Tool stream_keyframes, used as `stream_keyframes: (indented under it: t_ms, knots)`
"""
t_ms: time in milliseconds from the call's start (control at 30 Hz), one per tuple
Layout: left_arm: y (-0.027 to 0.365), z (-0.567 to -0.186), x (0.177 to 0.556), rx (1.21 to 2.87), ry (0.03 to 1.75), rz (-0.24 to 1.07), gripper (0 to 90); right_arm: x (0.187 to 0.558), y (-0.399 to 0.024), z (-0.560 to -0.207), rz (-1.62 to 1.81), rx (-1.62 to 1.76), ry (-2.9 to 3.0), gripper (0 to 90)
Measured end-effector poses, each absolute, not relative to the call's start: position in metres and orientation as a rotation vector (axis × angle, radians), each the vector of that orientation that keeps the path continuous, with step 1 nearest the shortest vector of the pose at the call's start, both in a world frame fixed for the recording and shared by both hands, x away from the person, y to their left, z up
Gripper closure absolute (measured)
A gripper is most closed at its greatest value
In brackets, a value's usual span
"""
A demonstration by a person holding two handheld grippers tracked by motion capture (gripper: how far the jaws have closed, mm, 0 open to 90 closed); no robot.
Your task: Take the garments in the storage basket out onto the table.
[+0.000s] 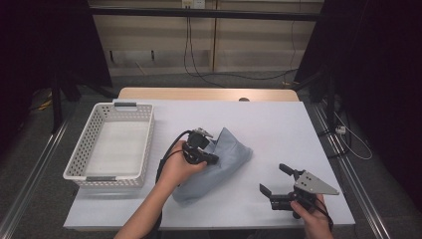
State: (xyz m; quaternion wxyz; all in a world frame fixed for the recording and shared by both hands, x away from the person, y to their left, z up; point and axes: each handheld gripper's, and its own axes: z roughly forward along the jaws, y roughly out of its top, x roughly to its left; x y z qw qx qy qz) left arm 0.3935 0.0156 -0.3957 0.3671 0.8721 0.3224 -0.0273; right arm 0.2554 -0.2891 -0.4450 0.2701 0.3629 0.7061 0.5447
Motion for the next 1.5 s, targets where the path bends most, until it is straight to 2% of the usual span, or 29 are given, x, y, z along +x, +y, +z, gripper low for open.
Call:
stream_keyframes:
  t_ms: [233, 333, 433, 500, 667, 900, 1033, 1267, 1500]
  knots:
    - [0.02, -0.398, 0.392, 2.203, 0.825, -0.051, 84.6, 0.256, -0.288, -0.445, 1.454, 0.969, 1.908, 2.7]
    - [0.026, -0.394, 0.394, 2.194, 0.837, -0.02, 75.7, 0.255, -0.289, -0.445, 1.45, 0.968, 1.906, 2.7]
    - [0.037, -0.386, 0.398, 2.201, 0.88, 0.043, 58.4, 0.256, -0.289, -0.445, 1.446, 0.974, 1.905, 2.7]
    - [0.045, -0.383, 0.4, 2.193, 0.912, 0.057, 51.1, 0.256, -0.289, -0.445, 1.443, 0.97, 1.906, 2.7]
    - [0.064, -0.383, 0.405, 2.159, 0.983, 0.112, 40.7, 0.257, -0.287, -0.445, 1.439, 0.959, 1.911, 2.7]
    - [0.076, -0.383, 0.412, 2.094, 1.035, 0.178, 34.8, 0.257, -0.286, -0.444, 1.431, 0.961, 1.912, 2.7]
    - [0.079, -0.391, 0.417, 2.106, 1.073, 0.212, 35.5, 0.258, -0.285, -0.445, 1.426, 0.955, 1.916, 2.7]
    - [0.07, -0.41, 0.419, 2.151, 1.069, 0.147, 36.5, 0.259, -0.285, -0.445, 1.417, 0.954, 1.924, 2.7]
    - [0.057, -0.413, 0.411, 2.168, 1.042, 0.117, 37.8, 0.26, -0.285, -0.444, 1.4, 0.957, 1.928, 2.7]
